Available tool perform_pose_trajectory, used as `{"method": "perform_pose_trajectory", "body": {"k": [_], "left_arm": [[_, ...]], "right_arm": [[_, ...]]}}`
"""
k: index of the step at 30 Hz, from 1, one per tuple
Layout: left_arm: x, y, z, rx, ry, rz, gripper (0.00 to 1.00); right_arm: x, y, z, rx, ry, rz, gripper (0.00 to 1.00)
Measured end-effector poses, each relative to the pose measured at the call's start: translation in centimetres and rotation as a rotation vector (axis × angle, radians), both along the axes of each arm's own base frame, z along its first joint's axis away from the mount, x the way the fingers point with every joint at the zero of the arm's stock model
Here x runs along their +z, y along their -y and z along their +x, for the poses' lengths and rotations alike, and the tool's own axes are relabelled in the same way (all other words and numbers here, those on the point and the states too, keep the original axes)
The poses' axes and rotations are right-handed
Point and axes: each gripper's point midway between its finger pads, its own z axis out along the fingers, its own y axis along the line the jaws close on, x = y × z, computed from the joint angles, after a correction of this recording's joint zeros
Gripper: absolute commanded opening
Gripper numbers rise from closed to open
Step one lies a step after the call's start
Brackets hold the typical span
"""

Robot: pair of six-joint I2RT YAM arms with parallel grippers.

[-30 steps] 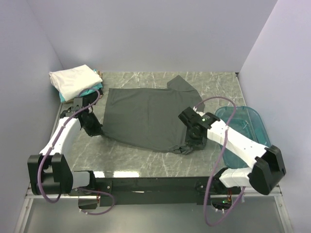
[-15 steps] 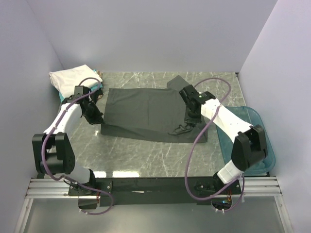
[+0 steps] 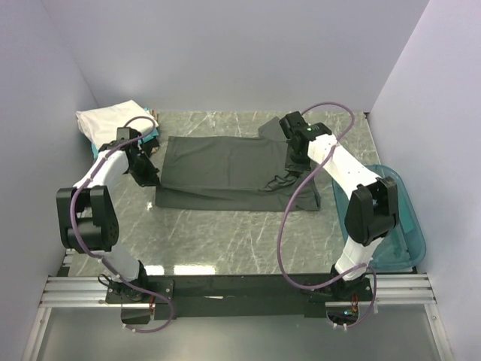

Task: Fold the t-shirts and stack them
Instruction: Fold the tshirt

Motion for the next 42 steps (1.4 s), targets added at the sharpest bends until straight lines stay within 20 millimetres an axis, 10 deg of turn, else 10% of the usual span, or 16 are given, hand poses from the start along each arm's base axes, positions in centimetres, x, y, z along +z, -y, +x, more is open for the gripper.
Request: {"method": "perform_pose_trajectory", "body": {"k": [24,28,31,42], "left_arm": [[-2.3,-0.4,3.6,0.000,-0.030,0.008,0.12],[-2.1,-0.8,4.1,-0.004,-0.017,0.029,0.61],[-1.9,-1.2,4.4,0.003,-0.009,0.048,0.73],[1.2,-0.9,4.6,0.003,0.109,0.087,0.80]], "right_arm": [[-3.2,0.8,3.8,0.041,-0.077,-0.059,0.00],[-3.5,0.6,5.1,0.046,-0.071,-0.052,0.38],[-3.3,0.3,5.9,0.059,-0.063,-0.031,0.62],[-1.7,-0.6,4.8,0.085,0.009,0.069,0.70]]}}
